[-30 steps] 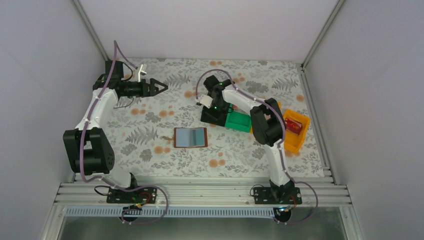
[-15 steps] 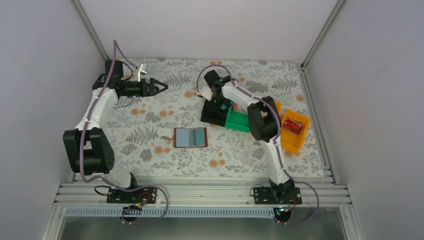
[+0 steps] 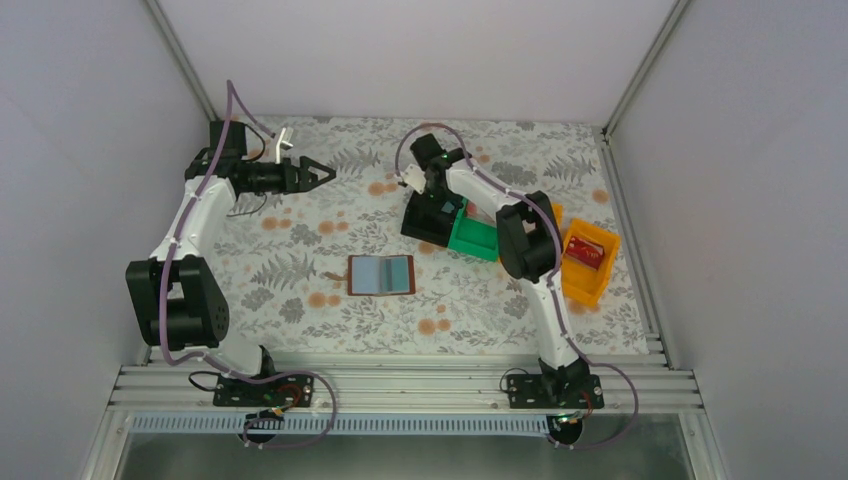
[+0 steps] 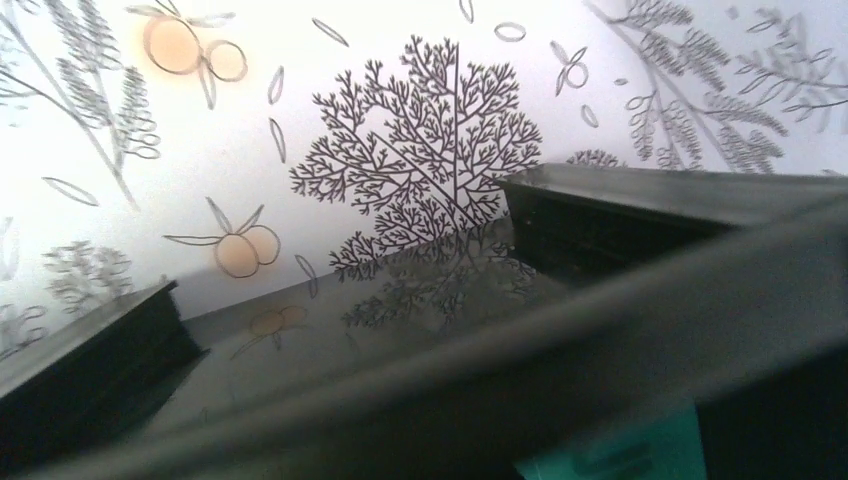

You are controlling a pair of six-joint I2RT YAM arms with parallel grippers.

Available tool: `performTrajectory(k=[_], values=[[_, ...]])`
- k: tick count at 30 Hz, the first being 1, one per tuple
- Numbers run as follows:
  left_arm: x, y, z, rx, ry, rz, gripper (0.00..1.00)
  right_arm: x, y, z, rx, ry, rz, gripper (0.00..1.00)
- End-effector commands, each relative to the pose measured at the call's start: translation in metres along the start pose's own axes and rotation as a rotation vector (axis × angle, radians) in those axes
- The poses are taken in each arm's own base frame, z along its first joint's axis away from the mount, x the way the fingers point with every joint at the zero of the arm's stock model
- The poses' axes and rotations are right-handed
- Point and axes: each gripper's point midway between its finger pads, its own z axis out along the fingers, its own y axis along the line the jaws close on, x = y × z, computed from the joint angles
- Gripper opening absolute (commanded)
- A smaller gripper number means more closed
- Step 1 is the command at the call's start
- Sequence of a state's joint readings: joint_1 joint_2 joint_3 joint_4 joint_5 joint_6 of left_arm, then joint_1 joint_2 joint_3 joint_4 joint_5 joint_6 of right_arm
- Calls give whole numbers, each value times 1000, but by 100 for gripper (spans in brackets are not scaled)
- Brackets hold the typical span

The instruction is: Take the credit cards out of the card holder

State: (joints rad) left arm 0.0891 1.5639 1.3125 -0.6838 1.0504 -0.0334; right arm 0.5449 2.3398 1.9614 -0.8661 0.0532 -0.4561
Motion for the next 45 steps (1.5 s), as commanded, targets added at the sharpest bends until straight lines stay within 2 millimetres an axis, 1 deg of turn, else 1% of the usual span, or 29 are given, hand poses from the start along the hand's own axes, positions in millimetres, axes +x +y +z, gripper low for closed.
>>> performTrajectory(k=[1, 3, 5, 6, 7, 8, 9, 10, 11, 12, 15, 16, 19, 21, 22, 24, 26, 27, 30, 32, 34, 36, 39, 41, 43, 45], values=[[4, 1, -5, -28, -26, 26, 100, -40, -13, -74, 58, -193, 14, 5], [18, 15, -3, -76, -23, -11, 100, -51, -21, -105, 99, -256, 53, 7], [37, 30, 2, -114, -3, -58, 100, -57, -22, -133, 139, -304, 113, 12], [47, 36, 5, -126, 10, -80, 100, -58, -21, -144, 156, -318, 148, 14], [58, 43, 9, -137, 26, -101, 100, -58, -15, -155, 161, -332, 182, 18], [69, 49, 12, -150, 41, -123, 100, -57, -4, -161, 143, -340, 223, 21], [79, 54, 15, -159, 54, -136, 100, -55, 11, -166, 106, -349, 258, 23], [88, 58, 18, -169, 67, -149, 100, -53, 30, -167, 50, -355, 283, 26], [99, 62, 21, -177, 87, -164, 100, -42, 53, -155, -8, -325, 314, 28], [107, 65, 24, -188, 103, -165, 100, -35, 74, -150, -62, -313, 338, 31], [135, 67, 37, -202, 171, -160, 100, -11, 129, -129, -207, -267, 455, 37], [145, 70, 40, -216, 193, -174, 100, -3, 144, -122, -241, -248, 490, 38], [156, 70, 49, -203, 234, -193, 100, 19, 183, -99, -310, -187, 553, 39], [167, 70, 54, -195, 260, -217, 100, 30, 198, -88, -338, -160, 590, 41], [175, 73, 56, -197, 271, -236, 100, 35, 201, -83, -339, -149, 613, 41], [186, 81, 58, -215, 287, -264, 100, 46, 200, -73, -311, -132, 651, 43], [192, 88, 60, -232, 304, -281, 100, 51, 201, -66, -310, -128, 673, 45], [196, 89, 62, -225, 312, -291, 100, 52, 206, -63, -332, -125, 672, 46], [204, 85, 67, -181, 326, -312, 100, 48, 215, -57, -388, -126, 667, 46], [211, 77, 73, -134, 344, -323, 98, 48, 215, -53, -384, -125, 667, 46], [219, 72, 81, -94, 377, -336, 95, 47, 215, -47, -373, -116, 660, 44], [223, 68, 87, -65, 402, -343, 92, 46, 218, -42, -384, -101, 648, 40], [221, 61, 91, -29, 413, -329, 84, 35, 225, -46, -441, -127, 631, 31], [218, 53, 92, 5, 404, -310, 74, 29, 226, -50, -458, -149, 624, 26], [214, 46, 92, 25, 393, -289, 55, 24, 226, -54, -474, -170, 619, 24], [210, 44, 91, 18, 382, -267, 30, 22, 226, -55, -484, -174, 612, 24]])
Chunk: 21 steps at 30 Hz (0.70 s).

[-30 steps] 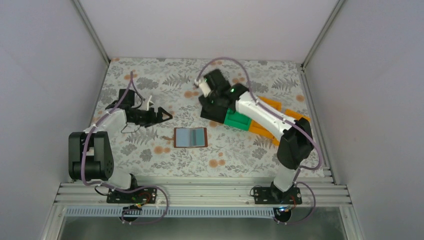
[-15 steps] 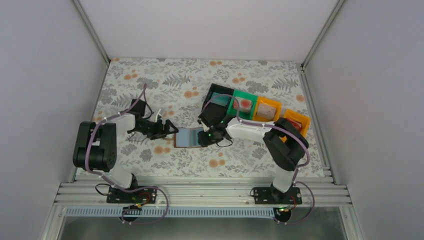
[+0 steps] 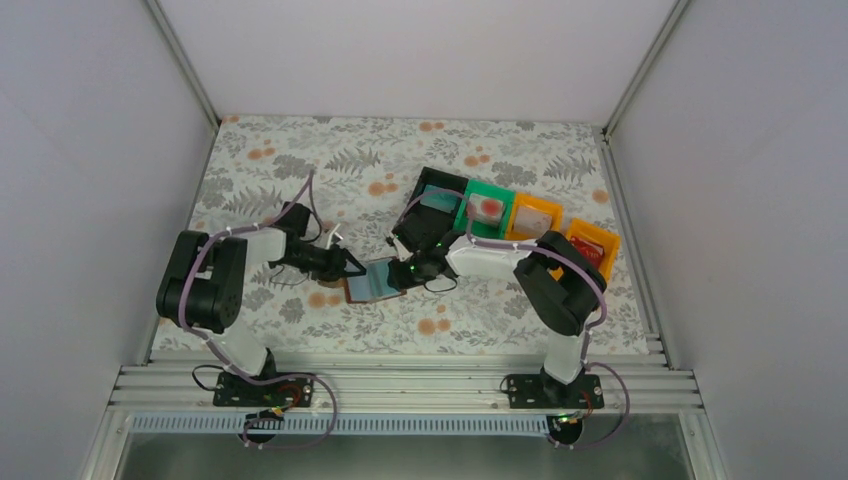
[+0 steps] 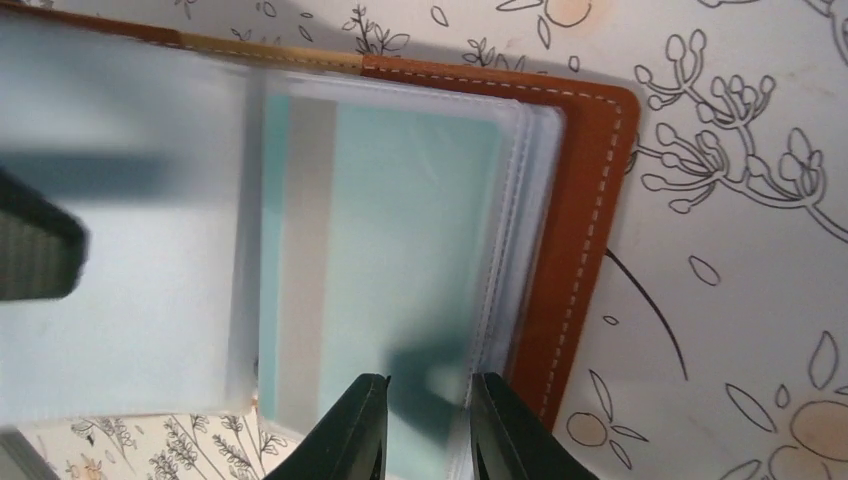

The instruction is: Take the credit cards out of the card holder

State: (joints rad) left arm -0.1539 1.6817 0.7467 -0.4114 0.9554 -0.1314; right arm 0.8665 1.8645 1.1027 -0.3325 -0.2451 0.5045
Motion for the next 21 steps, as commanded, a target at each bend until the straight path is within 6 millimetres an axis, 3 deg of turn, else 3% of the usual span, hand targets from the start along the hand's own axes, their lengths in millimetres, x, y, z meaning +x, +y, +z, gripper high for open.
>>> performTrajectory(k=[1, 2, 4, 7, 10, 13, 17, 21], values=[[-5, -14, -5, 24, -26, 73, 15, -15, 17, -3, -66, -34, -26, 24], [-7, -16, -6, 17, -33, 86, 4, -16, 17, -5, -65, -37, -27, 24], [-12, -24, -12, 15, -42, 130, 3, -18, 17, -13, -81, -60, -32, 25], [-29, -46, -25, 20, -62, 241, 2, -30, 29, -49, -145, -159, -97, 31], [-52, -86, -51, 12, -96, 449, 2, -47, 45, -114, -209, -322, -185, 41], [-66, -144, -86, 42, -133, 720, 2, -58, 48, -177, -279, -482, -257, 51], [-58, -217, -134, 39, -158, 1055, 2, -63, 62, -258, -334, -680, -411, 61], [-42, -272, -165, 68, -201, 1215, 2, -66, 72, -316, -310, -836, -525, 66]])
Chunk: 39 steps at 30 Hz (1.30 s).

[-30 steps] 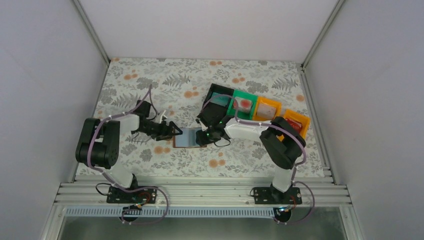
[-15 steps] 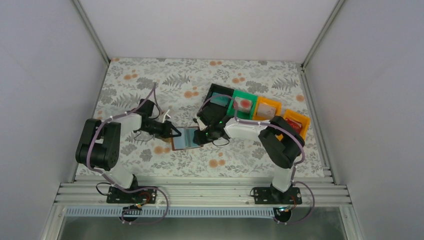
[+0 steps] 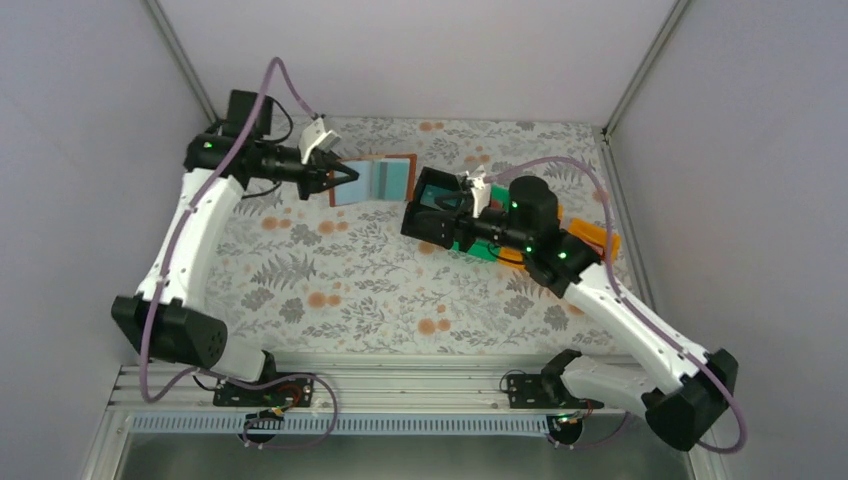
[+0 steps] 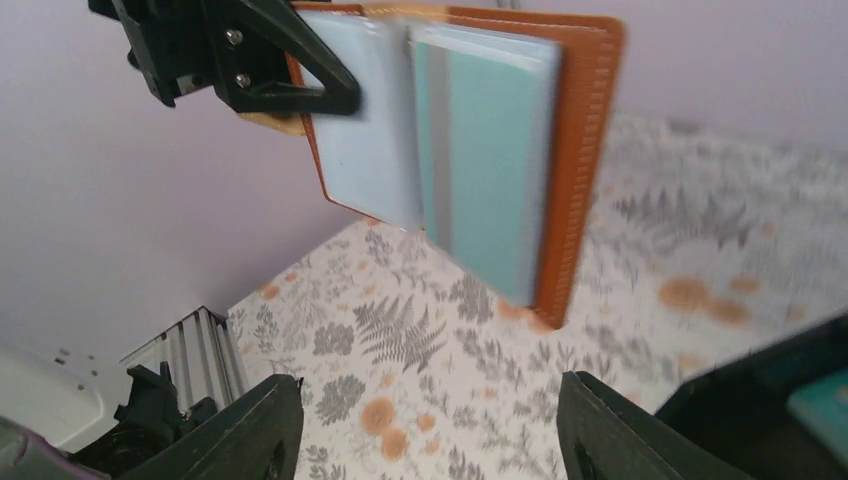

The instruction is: Take the credit cards out of the card holder

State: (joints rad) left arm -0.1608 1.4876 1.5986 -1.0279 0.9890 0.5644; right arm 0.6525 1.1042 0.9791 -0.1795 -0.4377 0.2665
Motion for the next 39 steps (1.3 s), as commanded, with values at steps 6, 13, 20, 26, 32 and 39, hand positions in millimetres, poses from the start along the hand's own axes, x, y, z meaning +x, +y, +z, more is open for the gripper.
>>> performTrajectory(k=[6, 13, 20, 26, 32, 39], values=[[-47, -95, -35, 154, -73, 211, 2, -64, 39, -42, -70, -174, -275, 73], [-60, -118, -39, 190, -115, 231, 2, -72, 47, -42, -104, -185, -297, 71], [-58, -128, -35, 229, -112, 237, 2, -68, 44, -35, -105, -158, -291, 61], [-57, -131, -36, 237, -112, 257, 2, -70, 38, -38, -56, -158, -315, 45], [-56, -135, -28, 271, -111, 254, 2, -63, 46, -18, -167, -109, -316, 34], [-54, -136, -22, 282, -101, 252, 2, -60, 85, -16, -351, -127, -415, 29]])
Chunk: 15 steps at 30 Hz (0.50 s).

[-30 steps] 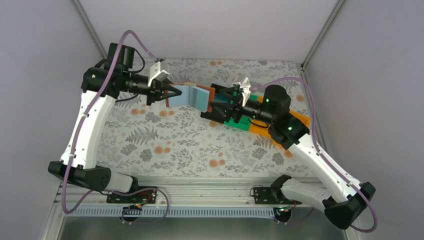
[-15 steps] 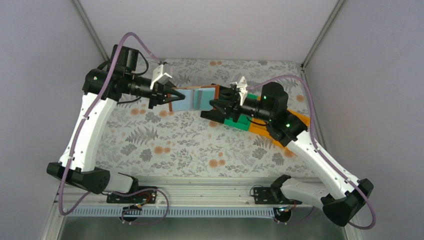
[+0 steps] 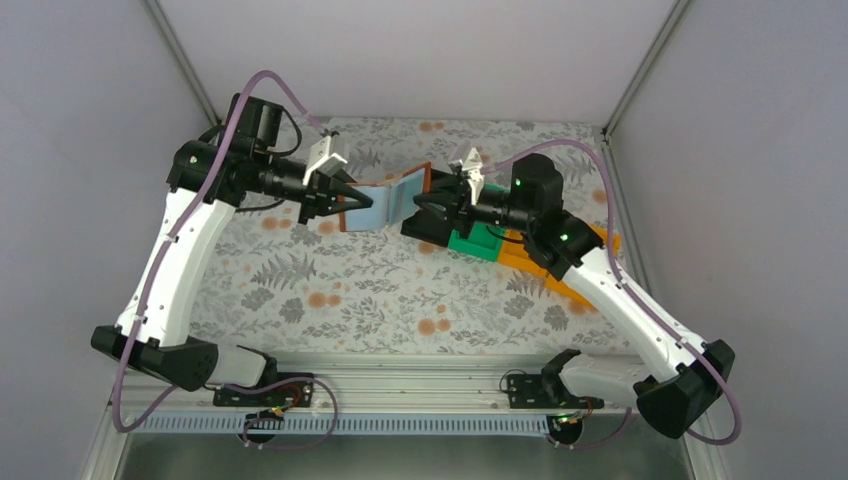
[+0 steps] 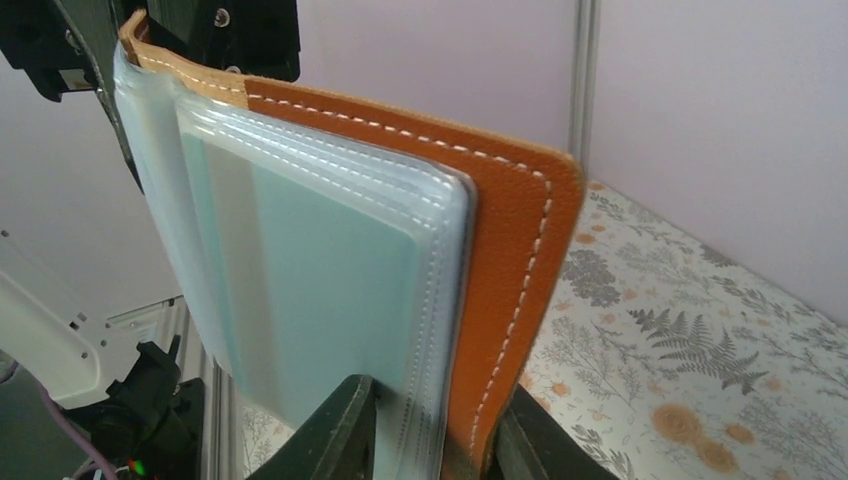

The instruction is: Take the credit cards out of the card holder

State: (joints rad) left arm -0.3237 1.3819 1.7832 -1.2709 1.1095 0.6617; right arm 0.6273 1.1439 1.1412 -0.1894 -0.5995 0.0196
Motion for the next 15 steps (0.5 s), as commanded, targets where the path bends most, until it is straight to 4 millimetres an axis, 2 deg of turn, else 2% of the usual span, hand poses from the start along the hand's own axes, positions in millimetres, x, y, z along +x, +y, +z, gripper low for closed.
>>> performTrajectory(k=[1, 4, 9, 12, 15], values=[[-10, -7, 5, 46, -41, 52, 2, -22, 48, 4, -210, -64, -124, 31], [-10, -6, 5, 36, -38, 58, 2, -16, 58, 2, -261, -49, -150, 40], [-12, -5, 3, 15, -27, 75, 2, -15, 69, -17, -257, -89, -226, 53], [-14, -6, 2, 16, -29, 80, 2, -14, 75, -26, -262, -99, -249, 56], [-15, -8, 1, 22, -32, 87, 2, -12, 82, -33, -279, -103, -272, 55]])
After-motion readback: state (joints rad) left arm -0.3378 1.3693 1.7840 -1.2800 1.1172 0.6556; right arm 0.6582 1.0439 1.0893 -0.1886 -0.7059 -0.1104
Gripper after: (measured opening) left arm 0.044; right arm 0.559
